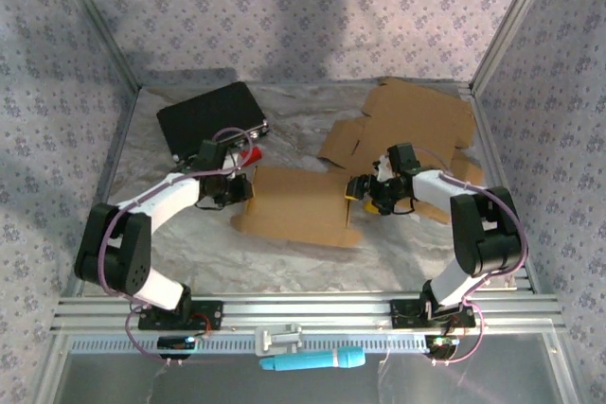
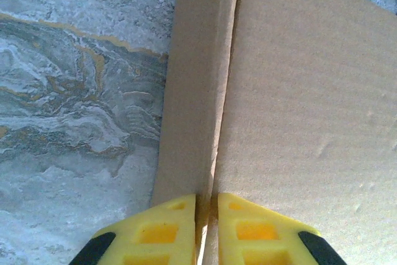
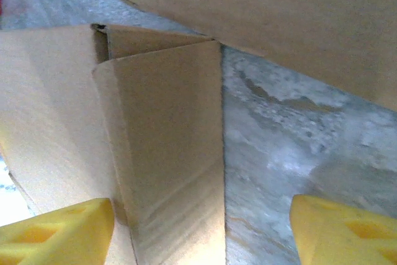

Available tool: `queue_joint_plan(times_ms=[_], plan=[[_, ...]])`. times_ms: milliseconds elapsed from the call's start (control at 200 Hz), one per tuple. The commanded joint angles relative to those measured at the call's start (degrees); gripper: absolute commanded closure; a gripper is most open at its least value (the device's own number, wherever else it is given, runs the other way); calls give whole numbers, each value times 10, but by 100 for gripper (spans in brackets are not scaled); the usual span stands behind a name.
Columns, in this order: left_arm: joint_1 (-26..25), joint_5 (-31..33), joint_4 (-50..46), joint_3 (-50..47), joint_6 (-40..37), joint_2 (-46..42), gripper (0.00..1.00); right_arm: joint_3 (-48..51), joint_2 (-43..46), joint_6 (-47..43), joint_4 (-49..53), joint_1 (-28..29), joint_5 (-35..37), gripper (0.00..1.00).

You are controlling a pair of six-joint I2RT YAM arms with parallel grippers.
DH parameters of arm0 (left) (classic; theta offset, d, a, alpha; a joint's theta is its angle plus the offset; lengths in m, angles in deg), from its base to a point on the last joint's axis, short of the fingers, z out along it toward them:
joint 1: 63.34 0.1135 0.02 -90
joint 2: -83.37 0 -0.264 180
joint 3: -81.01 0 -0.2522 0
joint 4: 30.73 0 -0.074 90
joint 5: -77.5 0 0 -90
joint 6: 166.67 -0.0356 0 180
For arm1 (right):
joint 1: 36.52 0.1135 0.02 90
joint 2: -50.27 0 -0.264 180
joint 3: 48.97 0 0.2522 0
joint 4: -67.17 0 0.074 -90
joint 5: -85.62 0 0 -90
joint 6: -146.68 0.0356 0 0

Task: Fold the paper box

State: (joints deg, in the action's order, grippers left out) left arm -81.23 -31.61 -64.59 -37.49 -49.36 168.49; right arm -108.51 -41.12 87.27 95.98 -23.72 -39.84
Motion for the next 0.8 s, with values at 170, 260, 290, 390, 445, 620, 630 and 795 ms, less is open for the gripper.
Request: queue_joint_plan(times_ms=[170, 260, 290, 390, 445, 620, 630, 795], plan=[[39, 9, -10, -56, 20, -13, 88, 23, -13, 5, -106, 10, -99, 18], [53, 2, -3, -72, 24, -15, 89, 20, -14, 10, -125, 24, -110, 17], [58, 1, 0, -77, 25, -15, 89, 18, -15, 11, -128, 29, -109, 16], [71, -8, 9, -90, 32, -13, 89, 13, -24, 16, -137, 42, -109, 13], [78, -8, 11, -94, 34, -10, 89, 11, -33, 18, -138, 44, -109, 13], [95, -7, 8, -102, 32, -1, 90, 17, -36, 28, -158, 43, -100, 12], [95, -7, 8, -102, 32, -1, 90, 17, -37, 29, -160, 43, -100, 12], [104, -14, 14, -112, 30, -1, 91, -7, -65, 50, -197, 31, -119, 12]])
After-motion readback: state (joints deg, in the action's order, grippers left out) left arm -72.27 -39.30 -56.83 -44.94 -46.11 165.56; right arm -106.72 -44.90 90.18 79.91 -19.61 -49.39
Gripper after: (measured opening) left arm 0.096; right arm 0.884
